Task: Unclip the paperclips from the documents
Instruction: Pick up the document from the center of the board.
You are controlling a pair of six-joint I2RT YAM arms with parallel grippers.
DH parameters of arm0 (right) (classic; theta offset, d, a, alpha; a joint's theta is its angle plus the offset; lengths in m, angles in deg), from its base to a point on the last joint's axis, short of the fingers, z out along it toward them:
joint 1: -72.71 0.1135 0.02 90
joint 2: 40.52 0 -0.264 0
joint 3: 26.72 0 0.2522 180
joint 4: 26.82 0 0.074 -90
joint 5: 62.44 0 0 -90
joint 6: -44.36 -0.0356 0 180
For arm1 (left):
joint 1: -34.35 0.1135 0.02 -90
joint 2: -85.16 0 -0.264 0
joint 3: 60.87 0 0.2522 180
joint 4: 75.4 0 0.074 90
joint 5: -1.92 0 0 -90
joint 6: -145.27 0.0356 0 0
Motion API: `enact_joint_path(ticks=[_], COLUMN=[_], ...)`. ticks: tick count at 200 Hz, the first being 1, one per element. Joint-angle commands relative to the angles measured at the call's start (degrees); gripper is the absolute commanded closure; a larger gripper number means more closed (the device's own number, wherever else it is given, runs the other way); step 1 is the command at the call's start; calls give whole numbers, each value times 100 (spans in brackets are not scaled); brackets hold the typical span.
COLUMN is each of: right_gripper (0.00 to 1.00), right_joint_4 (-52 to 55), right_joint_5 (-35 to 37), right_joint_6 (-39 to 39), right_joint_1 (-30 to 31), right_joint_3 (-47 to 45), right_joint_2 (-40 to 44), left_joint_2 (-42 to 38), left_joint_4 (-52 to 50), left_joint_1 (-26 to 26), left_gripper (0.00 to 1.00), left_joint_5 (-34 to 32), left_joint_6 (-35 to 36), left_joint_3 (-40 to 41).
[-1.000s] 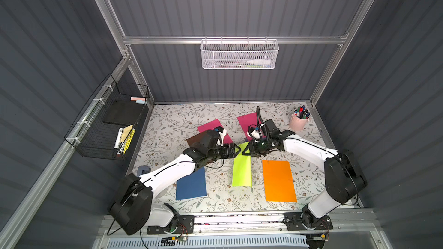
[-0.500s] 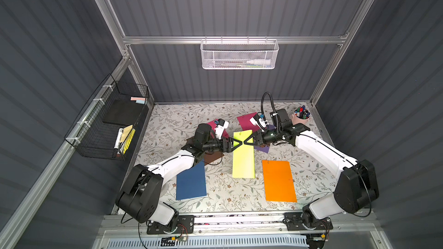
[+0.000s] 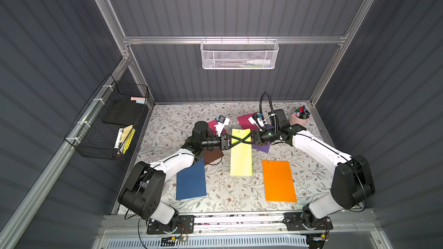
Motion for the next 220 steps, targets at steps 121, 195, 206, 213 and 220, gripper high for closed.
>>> enact_joint_path(ticks=[121, 195, 206, 213, 220], right_gripper=[49, 1, 1, 1, 1], right_joint_4=[1008, 1605, 938, 538, 74], right_joint_5=[571, 2769, 2615, 2494, 2315], right_joint_6=[1077, 2382, 2531, 2603, 2749], right_joint_1=[-60, -713, -722, -722, -722], right_joint_3=[-19, 349, 99, -81, -232], right_joint_2=[418, 1540, 1781, 1915, 1936], left_joint_2=[-40, -255, -295, -302, -306], left_joint_4=[-1225, -2727, -2931, -3082, -3236], left_joint_1=[11, 11, 0, 0, -10], left_gripper=[100, 100, 100, 100, 100], left_joint_5=[-538, -726, -695, -668, -631], left_joint_6=[859, 2503, 2727, 2874, 3039], left_joint_3=[-576, -1340, -1410, -1465, -1532])
